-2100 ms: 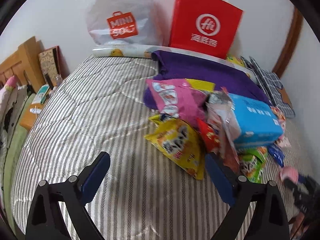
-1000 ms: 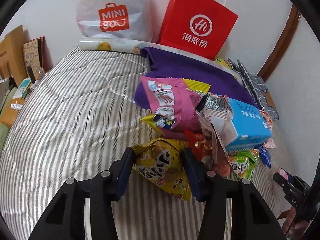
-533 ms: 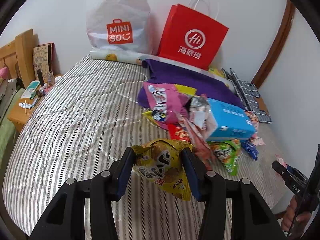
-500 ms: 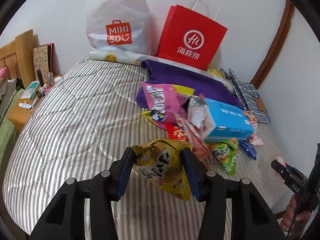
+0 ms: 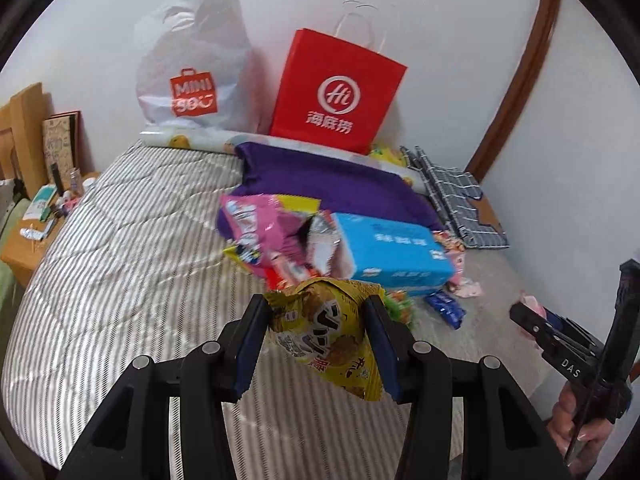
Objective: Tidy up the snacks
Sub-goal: 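Carry the pink pastry and yellow chip bag onto the purple towel and release both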
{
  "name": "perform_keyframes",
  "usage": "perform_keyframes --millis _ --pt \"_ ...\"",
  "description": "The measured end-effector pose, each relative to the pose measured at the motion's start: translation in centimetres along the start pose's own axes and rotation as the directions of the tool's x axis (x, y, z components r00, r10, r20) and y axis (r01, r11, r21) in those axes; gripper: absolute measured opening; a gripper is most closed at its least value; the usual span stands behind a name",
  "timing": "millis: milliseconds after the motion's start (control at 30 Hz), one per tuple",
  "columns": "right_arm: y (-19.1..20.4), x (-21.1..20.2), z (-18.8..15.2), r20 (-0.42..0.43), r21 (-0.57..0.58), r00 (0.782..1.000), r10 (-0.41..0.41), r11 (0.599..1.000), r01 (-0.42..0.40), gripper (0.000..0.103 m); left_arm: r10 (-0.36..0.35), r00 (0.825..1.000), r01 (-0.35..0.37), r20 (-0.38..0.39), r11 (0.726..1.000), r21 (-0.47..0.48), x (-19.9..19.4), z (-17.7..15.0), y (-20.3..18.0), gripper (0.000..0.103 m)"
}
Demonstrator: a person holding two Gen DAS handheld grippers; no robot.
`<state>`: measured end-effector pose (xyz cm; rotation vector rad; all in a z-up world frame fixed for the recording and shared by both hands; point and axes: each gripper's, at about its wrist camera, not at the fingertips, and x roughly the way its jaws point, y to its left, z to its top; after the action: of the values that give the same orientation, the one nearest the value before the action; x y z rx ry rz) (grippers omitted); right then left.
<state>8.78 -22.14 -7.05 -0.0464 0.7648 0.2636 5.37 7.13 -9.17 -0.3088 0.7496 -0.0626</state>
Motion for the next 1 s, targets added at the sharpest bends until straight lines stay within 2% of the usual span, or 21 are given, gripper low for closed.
perform_keyframes --millis 333,600,733,833,1000 --pt "0.8 1.7 4.6 0.035 -0.024 0.999 0.011 1.000 -0.010 0.044 -0.053 0.998 0.054 -0.022 0.998 0.045 3.5 4.0 -2.6 0.047" --pt "0.9 4.7 9.5 0.066 -0.044 0.998 0.015 0.999 -0.012 0.044 -0.038 0.999 0.040 -0.013 0.995 0.094 6.4 8.8 -4.1 0.047" --pt "0.8 7.3 12.7 0.065 -0.034 0.997 0.039 0.999 -0.037 0.044 -0.038 0.999 0.039 -0.017 0.995 0.096 8.1 11.3 -3.8 0.047" --pt "0.8 9.3 15.3 0.061 -0.049 0.994 0.090 0.995 -0.087 0.044 -0.015 1.000 0.016 -0.014 0.996 0.088 9.4 13.6 -3.4 0.047" --pt "1.0 12.3 19.4 0.064 -0.088 0.994 0.093 0.992 -0.087 0.044 -0.001 1.000 0.003 -0.021 0.997 0.078 11.5 17.6 -2.5 0.047"
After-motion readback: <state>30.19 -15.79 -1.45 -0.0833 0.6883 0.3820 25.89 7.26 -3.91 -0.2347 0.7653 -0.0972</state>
